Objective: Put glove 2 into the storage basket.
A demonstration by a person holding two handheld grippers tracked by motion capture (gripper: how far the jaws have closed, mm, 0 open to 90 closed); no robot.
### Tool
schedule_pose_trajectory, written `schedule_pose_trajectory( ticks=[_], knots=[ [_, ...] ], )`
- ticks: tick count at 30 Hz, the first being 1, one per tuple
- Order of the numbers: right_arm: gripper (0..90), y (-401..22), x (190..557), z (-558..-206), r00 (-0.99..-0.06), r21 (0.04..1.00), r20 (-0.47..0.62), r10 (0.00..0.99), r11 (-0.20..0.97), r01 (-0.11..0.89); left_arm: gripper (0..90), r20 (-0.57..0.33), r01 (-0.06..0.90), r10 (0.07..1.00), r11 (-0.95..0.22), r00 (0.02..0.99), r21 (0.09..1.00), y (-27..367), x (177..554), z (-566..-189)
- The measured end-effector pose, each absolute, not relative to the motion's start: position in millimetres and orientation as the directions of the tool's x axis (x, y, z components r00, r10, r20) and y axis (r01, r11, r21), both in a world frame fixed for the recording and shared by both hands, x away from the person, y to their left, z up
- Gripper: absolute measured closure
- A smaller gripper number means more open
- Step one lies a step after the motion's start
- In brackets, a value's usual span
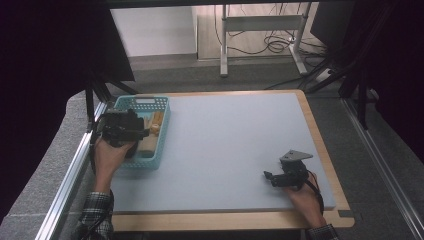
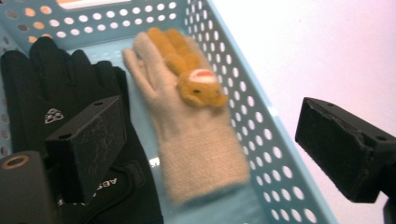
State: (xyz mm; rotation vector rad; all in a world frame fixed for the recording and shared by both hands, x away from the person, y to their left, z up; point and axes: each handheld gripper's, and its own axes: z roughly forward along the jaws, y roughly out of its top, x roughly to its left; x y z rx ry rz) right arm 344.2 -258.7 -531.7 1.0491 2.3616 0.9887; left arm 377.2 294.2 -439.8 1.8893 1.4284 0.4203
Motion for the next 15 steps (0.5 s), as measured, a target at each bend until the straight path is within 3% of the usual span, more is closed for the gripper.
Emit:
schedule_pose_trajectory(
  ticks=[15],
  knots=[
    [15.7,-259,344,-532,-0.653,0.727,-0.052,0.755,0.477,0.494,6.3,-0.163,0.658,0.904,-0.155,0.396,0.737,278,363,-430]
  ],
)
